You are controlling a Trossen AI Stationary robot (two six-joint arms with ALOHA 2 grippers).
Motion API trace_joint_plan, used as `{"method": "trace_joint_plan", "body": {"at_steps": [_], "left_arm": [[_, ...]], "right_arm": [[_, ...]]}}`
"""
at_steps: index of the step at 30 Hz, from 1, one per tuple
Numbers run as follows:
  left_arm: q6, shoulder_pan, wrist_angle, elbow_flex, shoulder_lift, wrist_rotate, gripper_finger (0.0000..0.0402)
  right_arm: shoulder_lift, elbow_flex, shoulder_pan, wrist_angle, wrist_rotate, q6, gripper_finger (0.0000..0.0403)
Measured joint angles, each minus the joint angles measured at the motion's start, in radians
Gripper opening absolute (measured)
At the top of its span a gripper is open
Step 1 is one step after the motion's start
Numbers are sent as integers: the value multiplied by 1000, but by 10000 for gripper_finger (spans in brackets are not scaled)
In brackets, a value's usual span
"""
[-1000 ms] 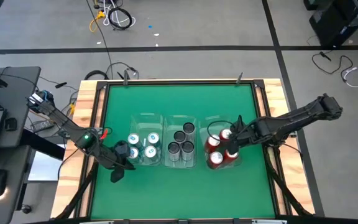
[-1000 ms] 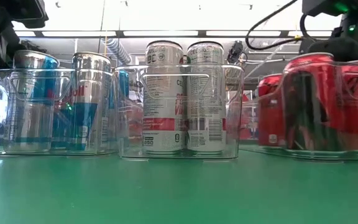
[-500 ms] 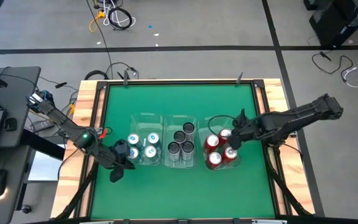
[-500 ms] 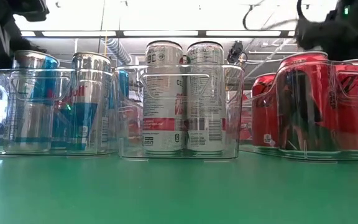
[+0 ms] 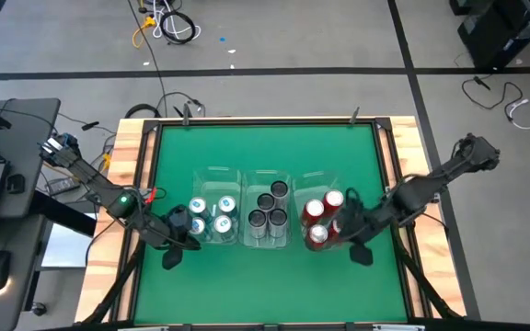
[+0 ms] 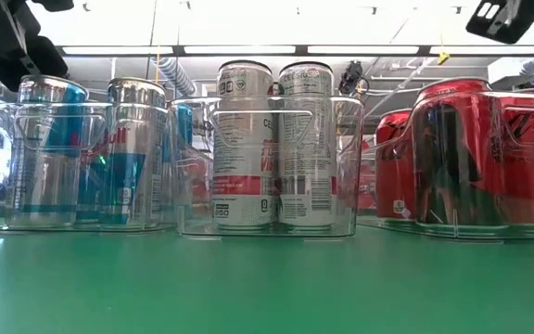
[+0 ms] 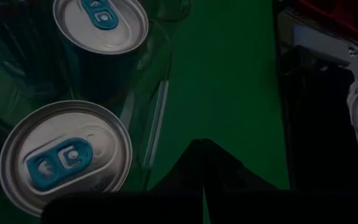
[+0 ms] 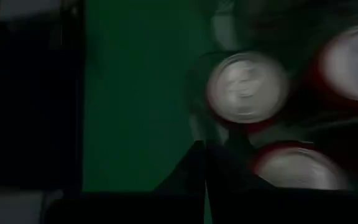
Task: Sort soda cans
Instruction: Adjust the transparent bins
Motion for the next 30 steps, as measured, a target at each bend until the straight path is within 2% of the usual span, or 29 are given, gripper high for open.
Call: {"method": "trace_joint_plan", "body": {"at_steps": [7, 13, 19, 24, 30], "left_arm": [[3, 0, 1, 0, 0, -1, 0], [3, 0, 1, 0, 0, -1, 0], [26, 0, 0, 0, 0, -6, 0], [26, 0, -2, 0, 0, -12, 0], [26, 0, -3, 0, 0, -15, 0]], "right_arm": [[208, -6, 24, 97, -129, -65, 0], [333, 15, 8, 103, -146, -103, 0], [367, 25, -40, 122, -128, -133, 0], [368, 24, -88, 174, -58, -177, 0], [386, 23, -118, 182, -56, -235, 0]]}}
